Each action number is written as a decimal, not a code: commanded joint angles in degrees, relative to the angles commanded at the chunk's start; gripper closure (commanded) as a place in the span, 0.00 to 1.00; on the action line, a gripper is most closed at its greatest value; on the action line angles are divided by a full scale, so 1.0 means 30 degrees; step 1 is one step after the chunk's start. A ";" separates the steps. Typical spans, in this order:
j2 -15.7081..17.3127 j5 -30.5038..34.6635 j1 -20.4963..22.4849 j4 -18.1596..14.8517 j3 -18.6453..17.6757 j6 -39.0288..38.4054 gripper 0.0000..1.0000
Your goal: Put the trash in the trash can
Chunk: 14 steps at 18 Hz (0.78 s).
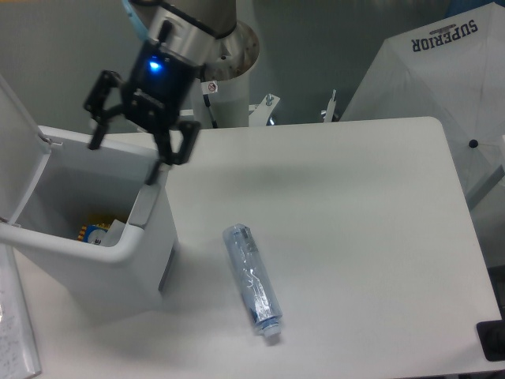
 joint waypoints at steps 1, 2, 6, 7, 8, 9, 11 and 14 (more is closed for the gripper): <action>-0.0557 0.0350 0.0587 0.0000 0.0409 0.0261 0.00; -0.1113 0.0759 0.1173 0.0000 0.0761 0.0844 0.00; -0.3194 0.3305 0.3196 0.0000 0.1905 0.4386 0.00; -0.3605 0.3979 0.3664 0.0000 0.1965 0.5439 0.00; -0.4044 0.4392 0.4162 0.0000 0.2082 0.6494 0.00; -0.4629 0.4570 0.4486 0.0000 0.2344 0.7345 0.00; -0.5742 0.5124 0.5131 -0.0087 0.3192 0.8200 0.00; -0.6828 0.7783 0.5310 -0.0553 0.4481 0.8756 0.00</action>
